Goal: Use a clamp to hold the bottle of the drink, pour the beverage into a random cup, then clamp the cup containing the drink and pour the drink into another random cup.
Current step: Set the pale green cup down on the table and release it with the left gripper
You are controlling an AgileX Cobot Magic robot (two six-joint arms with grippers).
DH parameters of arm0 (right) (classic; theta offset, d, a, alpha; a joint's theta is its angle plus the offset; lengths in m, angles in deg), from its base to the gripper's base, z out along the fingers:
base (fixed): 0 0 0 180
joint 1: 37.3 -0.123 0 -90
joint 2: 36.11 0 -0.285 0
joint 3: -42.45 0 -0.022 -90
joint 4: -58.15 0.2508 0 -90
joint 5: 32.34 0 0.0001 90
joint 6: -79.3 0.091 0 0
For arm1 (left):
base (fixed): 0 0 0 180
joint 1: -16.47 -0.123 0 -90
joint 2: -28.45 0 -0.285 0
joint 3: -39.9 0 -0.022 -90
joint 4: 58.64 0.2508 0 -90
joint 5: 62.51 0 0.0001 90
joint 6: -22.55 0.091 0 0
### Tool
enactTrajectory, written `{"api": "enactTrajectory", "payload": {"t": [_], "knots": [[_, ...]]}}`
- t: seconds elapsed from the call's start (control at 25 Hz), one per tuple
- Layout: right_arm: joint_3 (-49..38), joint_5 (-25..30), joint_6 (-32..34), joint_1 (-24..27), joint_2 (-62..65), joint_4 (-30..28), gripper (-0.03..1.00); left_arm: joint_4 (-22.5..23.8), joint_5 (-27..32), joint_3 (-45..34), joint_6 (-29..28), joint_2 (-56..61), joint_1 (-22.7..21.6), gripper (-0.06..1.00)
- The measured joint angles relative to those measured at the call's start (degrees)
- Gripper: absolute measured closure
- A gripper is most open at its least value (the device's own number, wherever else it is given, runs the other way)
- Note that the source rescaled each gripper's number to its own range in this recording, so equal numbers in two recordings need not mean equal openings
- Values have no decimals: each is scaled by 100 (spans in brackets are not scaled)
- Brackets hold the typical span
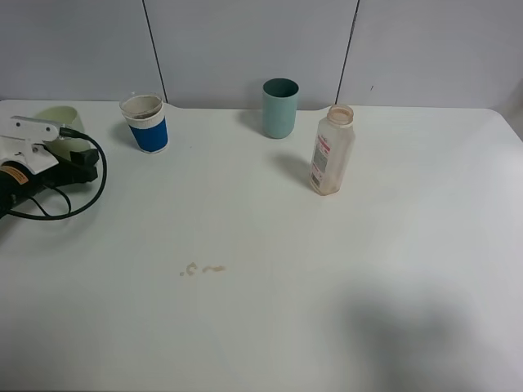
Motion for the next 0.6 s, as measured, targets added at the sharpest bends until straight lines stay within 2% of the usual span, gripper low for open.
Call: {"api": "enactTrajectory", "payload": {"t": [0.24, 0.6], "knots": [[0, 0, 0, 0, 0, 0, -3, 7, -5, 0, -166, 0, 0, 41], [0, 0, 0, 0, 0, 0, -3, 72, 18, 0, -793, 140, 0, 12]]}}
